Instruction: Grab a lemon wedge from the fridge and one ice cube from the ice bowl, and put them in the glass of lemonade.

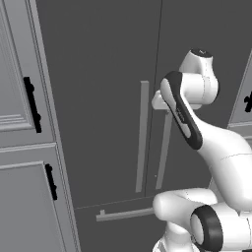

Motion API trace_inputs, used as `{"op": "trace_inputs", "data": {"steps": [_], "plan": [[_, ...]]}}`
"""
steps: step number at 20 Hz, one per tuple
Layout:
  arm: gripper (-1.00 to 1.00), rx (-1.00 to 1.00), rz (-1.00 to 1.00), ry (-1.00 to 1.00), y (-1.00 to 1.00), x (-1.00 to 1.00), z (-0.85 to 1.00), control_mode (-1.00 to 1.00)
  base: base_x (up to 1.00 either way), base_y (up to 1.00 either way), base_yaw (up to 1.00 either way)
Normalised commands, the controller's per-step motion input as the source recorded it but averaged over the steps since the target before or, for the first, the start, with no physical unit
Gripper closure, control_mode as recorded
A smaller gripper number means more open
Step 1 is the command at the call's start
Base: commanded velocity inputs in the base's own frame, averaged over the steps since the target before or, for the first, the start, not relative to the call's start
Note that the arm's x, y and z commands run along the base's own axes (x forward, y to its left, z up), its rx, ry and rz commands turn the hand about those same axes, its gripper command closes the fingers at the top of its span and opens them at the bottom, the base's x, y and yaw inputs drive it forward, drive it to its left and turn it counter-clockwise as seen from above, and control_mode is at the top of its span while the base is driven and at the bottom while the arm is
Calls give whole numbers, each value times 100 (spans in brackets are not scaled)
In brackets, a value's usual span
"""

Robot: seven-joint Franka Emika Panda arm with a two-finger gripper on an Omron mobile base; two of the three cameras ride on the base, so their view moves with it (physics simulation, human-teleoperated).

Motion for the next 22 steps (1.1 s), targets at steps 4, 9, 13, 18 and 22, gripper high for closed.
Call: {"op": "trace_inputs", "data": {"steps": [4, 9, 13, 18, 22], "plan": [[-100, 2, 0, 0, -2, -16, -8, -100, 0, 0, 0], [-100, 3, 0, 2, -2, -59, -38, -100, 0, 0, 0], [-100, 1, 0, 14, -1, -26, -29, -100, 0, 0, 0], [-100, 0, 0, 6, -7, -59, -6, -100, 0, 0, 0], [-100, 0, 0, -7, -13, -74, 2, 100, -16, 0, 0]]}}
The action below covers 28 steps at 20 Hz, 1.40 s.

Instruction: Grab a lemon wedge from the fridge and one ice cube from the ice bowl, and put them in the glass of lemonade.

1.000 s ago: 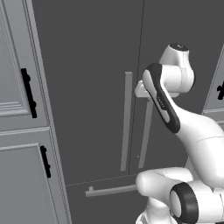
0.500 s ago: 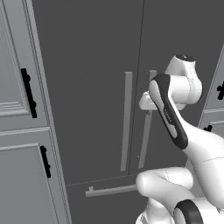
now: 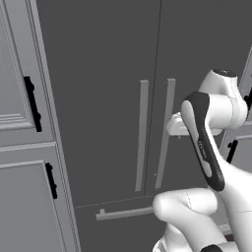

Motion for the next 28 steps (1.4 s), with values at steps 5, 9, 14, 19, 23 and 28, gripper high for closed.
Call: {"op": "trace_inputs", "data": {"steps": [5, 9, 14, 19, 23, 28], "plan": [[-100, 0, 0, 0, 0, 0, 0, 100, -64, 0, 3], [-100, 0, 0, 0, 0, 0, 0, 100, -35, 0, 12], [-100, 0, 0, 0, 0, 0, 0, 100, 1, 4, 38], [-100, 0, 0, 0, 0, 0, 0, 100, 28, 2, 85], [-100, 0, 0, 0, 0, 0, 0, 100, 40, 0, 91], [-100, 0, 0, 0, 0, 0, 0, 100, 50, 0, 90]]}}
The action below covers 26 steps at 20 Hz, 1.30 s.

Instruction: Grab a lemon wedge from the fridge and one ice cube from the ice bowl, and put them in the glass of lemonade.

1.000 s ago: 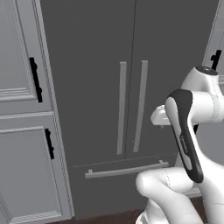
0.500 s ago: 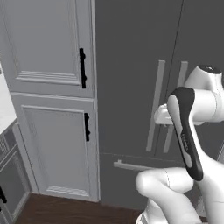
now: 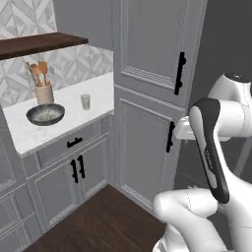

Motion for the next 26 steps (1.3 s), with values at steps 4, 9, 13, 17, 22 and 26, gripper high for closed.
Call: {"op": "trace_inputs", "data": {"steps": [4, 9, 13, 17, 22, 26], "plan": [[-100, 0, 0, 0, 0, 0, 0, 100, 81, 0, 82], [-100, 0, 0, 0, 0, 0, 0, 100, 99, 0, 70], [-100, 0, 0, 0, 0, 0, 0, 100, 85, -29, 46], [-100, 0, 0, 0, 0, 0, 0, 100, 97, -66, 16], [-100, 0, 0, 0, 0, 0, 0, 100, 96, -50, 14], [-100, 0, 0, 0, 0, 0, 0, 100, 93, -14, 13]]}}
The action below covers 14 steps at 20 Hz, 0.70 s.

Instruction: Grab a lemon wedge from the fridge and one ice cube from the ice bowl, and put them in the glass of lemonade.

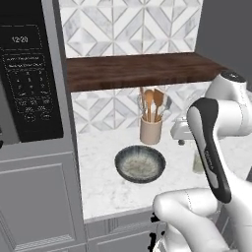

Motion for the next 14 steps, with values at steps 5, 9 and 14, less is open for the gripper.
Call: {"op": "trace_inputs", "data": {"steps": [5, 9, 14], "plan": [[-100, 0, 6, 7, 0, 4, -5, -100, 44, 0, 8], [-100, 0, 19, 31, 23, 8, -36, -100, 0, 0, 0], [-100, 6, 20, 25, 50, 42, -54, -100, 0, 0, 0]]}}
